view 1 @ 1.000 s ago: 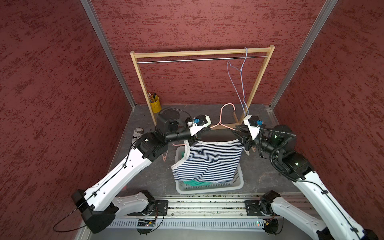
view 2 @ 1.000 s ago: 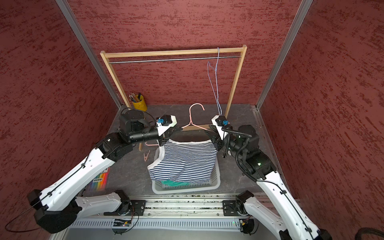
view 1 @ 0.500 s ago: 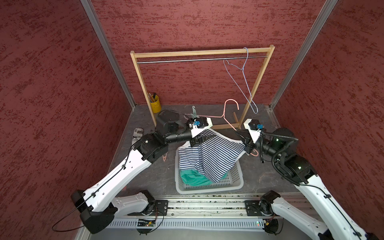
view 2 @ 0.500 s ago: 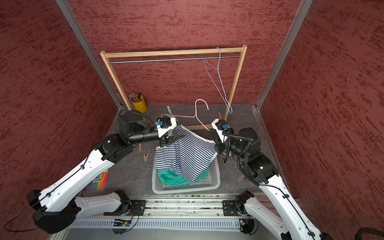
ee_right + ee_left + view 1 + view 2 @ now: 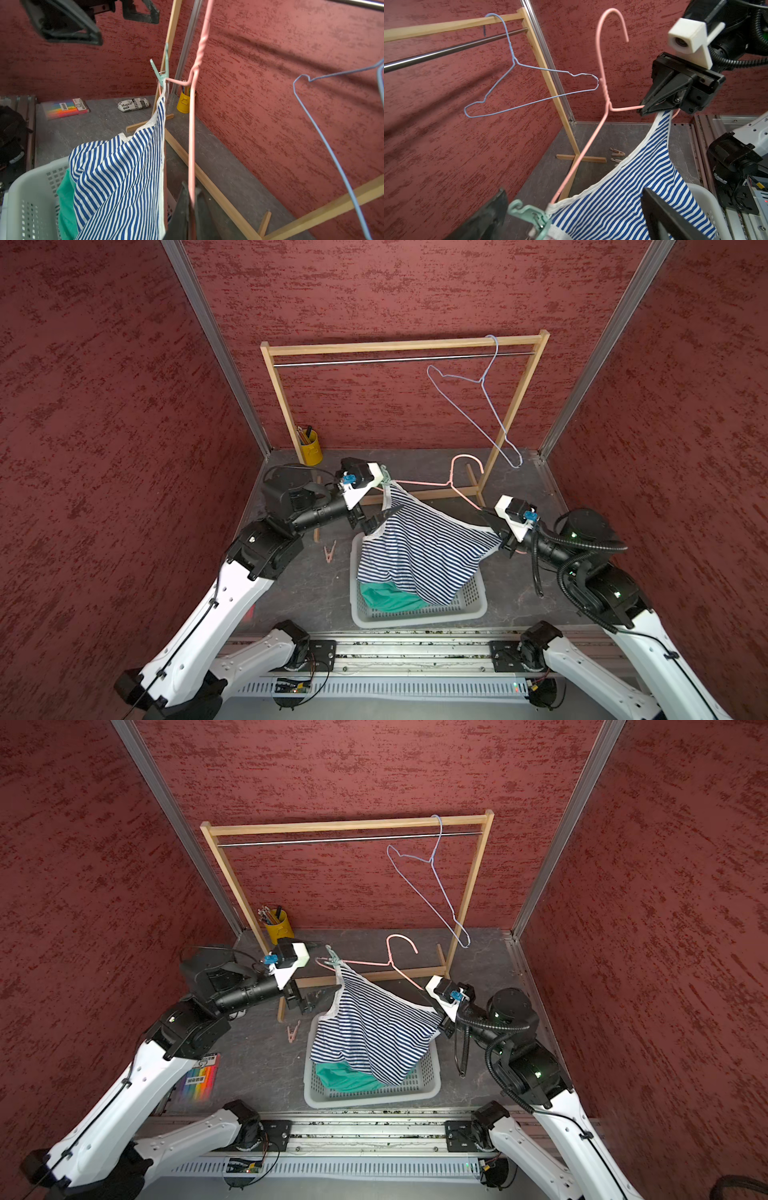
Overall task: Remove the clothespins securing tank tops to the hanger
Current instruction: Adjust the hanger.
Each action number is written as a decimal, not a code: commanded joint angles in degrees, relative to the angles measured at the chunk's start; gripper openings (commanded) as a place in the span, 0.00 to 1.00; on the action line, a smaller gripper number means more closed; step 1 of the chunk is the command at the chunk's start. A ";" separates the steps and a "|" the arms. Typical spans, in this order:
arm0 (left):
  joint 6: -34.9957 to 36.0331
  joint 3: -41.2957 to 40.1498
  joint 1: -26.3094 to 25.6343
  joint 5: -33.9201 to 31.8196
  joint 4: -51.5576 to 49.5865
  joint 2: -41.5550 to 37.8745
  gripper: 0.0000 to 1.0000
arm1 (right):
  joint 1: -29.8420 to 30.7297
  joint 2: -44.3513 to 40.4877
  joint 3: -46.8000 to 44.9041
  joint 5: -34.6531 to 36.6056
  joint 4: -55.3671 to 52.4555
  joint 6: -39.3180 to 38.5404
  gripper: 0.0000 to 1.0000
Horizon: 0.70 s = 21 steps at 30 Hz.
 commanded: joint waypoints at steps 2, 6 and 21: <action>-3.14 3.24 11.52 21.89 -6.47 1.00 1.00 | -0.04 -0.02 -1.43 -6.26 0.09 -6.72 0.00; 1.08 5.45 17.42 29.72 -12.84 2.73 1.00 | -0.09 0.49 -1.24 -6.32 0.18 -6.73 0.00; 6.37 -7.51 19.76 33.57 -1.60 1.40 0.97 | -0.04 0.48 0.21 -8.52 -3.84 -10.34 0.00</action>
